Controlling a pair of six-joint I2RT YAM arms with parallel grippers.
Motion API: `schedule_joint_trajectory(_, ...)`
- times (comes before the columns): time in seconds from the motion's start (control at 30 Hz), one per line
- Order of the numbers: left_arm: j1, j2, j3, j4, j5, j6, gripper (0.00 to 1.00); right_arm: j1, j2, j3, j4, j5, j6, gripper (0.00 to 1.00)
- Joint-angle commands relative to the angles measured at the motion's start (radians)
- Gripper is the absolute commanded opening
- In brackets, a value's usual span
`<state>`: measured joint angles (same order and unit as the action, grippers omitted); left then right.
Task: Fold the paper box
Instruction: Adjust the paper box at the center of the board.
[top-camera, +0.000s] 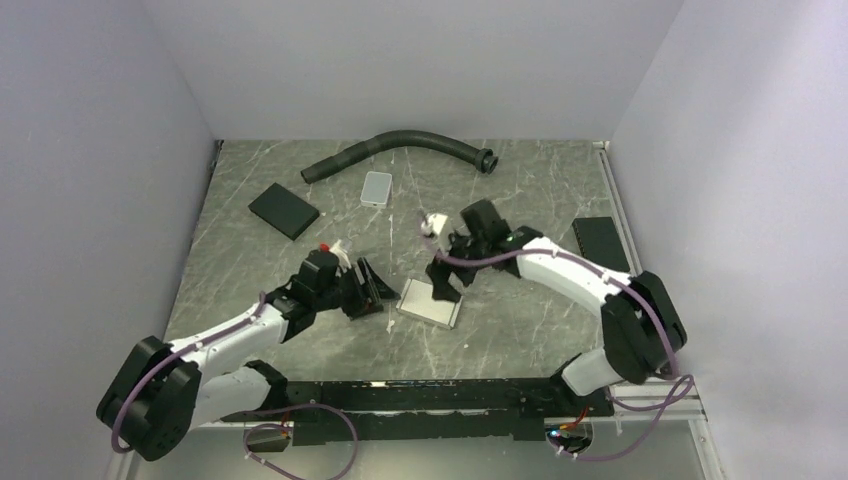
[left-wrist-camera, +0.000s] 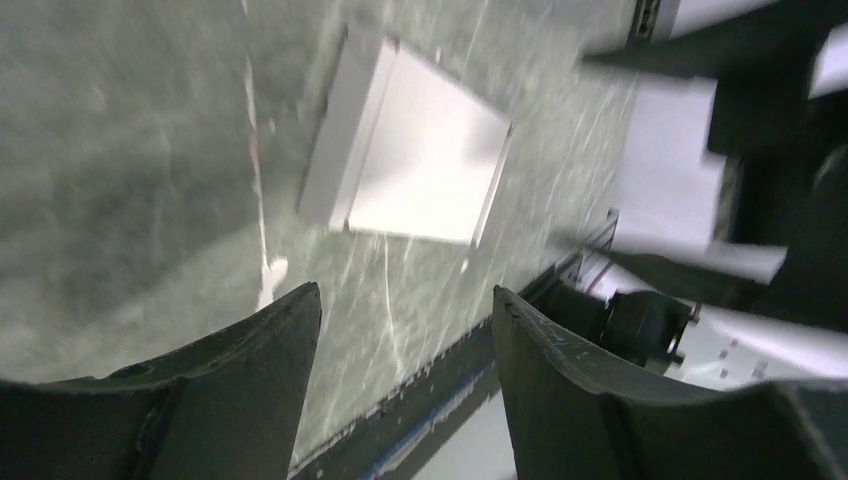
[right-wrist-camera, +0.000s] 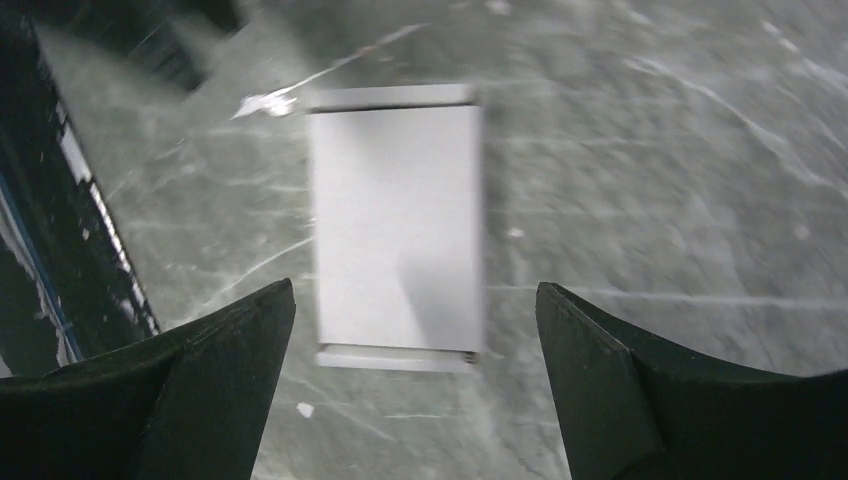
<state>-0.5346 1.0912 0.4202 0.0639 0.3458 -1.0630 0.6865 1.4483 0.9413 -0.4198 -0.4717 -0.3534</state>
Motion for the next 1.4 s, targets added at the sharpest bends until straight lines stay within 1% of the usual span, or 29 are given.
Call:
schedule_joint_trajectory(0.0, -0.135, 0.056, -0.025, 0.062, 0.008, -0.074, 0.67, -0.159, 0.099, 0.067, -0.017, -0.181, 0.101, 0.94)
schedule_joint_trajectory(0.13, -0.212, 0.179, -0.021, 0.194, -0.020, -0.120, 0.66, -0.208, 0.201, 0.093, -0.038, -0.239, 0.127, 0.91)
schedule_joint_trajectory(0.23, -0.224, 0.263, 0.009, 0.210, -0.029, -0.137, 0.66, -0.210, 0.273, 0.103, -0.060, -0.258, 0.134, 0.86)
schedule_joint_trajectory(0.3, -0.224, 0.303, 0.036, 0.191, -0.047, -0.141, 0.66, -0.211, 0.302, 0.111, -0.075, -0.279, 0.137, 0.81)
schedule_joint_trajectory(0.37, -0.222, 0.338, 0.072, 0.152, -0.076, -0.138, 0.66, -0.210, 0.319, 0.111, -0.081, -0.296, 0.141, 0.70)
schedule_joint_trajectory(0.4, -0.218, 0.354, 0.089, 0.134, -0.090, -0.132, 0.66, -0.211, 0.328, 0.112, -0.087, -0.306, 0.142, 0.61)
schedule_joint_trajectory(0.43, -0.210, 0.369, 0.106, 0.114, -0.096, -0.127, 0.66, -0.210, 0.336, 0.114, -0.097, -0.318, 0.138, 0.51)
schedule_joint_trajectory(0.47, -0.199, 0.387, 0.120, 0.107, -0.093, -0.119, 0.62, -0.210, 0.340, 0.115, -0.104, -0.326, 0.137, 0.41)
schedule_joint_trajectory(0.53, -0.166, 0.427, 0.147, 0.104, -0.071, -0.100, 0.54, -0.210, 0.338, 0.110, -0.104, -0.337, 0.146, 0.29)
schedule_joint_trajectory(0.6, -0.124, 0.473, 0.177, 0.092, -0.038, -0.077, 0.49, -0.206, 0.330, 0.095, -0.089, -0.340, 0.171, 0.21)
schedule_joint_trajectory(0.7, -0.070, 0.543, 0.238, 0.082, 0.021, -0.026, 0.43, -0.196, 0.325, 0.075, -0.060, -0.352, 0.224, 0.16)
schedule_joint_trajectory(0.8, -0.027, 0.612, 0.321, 0.046, 0.069, 0.042, 0.41, -0.194, 0.308, 0.036, 0.020, -0.345, 0.320, 0.14)
schedule_joint_trajectory(0.83, -0.015, 0.636, 0.355, 0.023, 0.082, 0.070, 0.40, -0.194, 0.307, 0.025, 0.041, -0.338, 0.344, 0.15)
schedule_joint_trajectory(0.93, 0.017, 0.713, 0.461, -0.032, 0.125, 0.136, 0.40, -0.198, 0.318, -0.002, 0.103, -0.331, 0.434, 0.18)
schedule_joint_trajectory(1.03, 0.034, 0.775, 0.535, -0.075, 0.161, 0.191, 0.39, -0.212, 0.342, -0.024, 0.166, -0.350, 0.510, 0.25)
schedule_joint_trajectory(1.13, 0.047, 0.825, 0.595, -0.119, 0.189, 0.225, 0.39, -0.240, 0.363, -0.046, 0.228, -0.379, 0.572, 0.28)
schedule_joint_trajectory(1.3, 0.057, 0.864, 0.646, -0.149, 0.210, 0.254, 0.40, -0.280, 0.361, -0.059, 0.247, -0.406, 0.590, 0.31)
schedule_joint_trajectory(1.37, 0.062, 0.859, 0.647, -0.150, 0.213, 0.260, 0.40, -0.299, 0.342, -0.059, 0.248, -0.421, 0.592, 0.34)
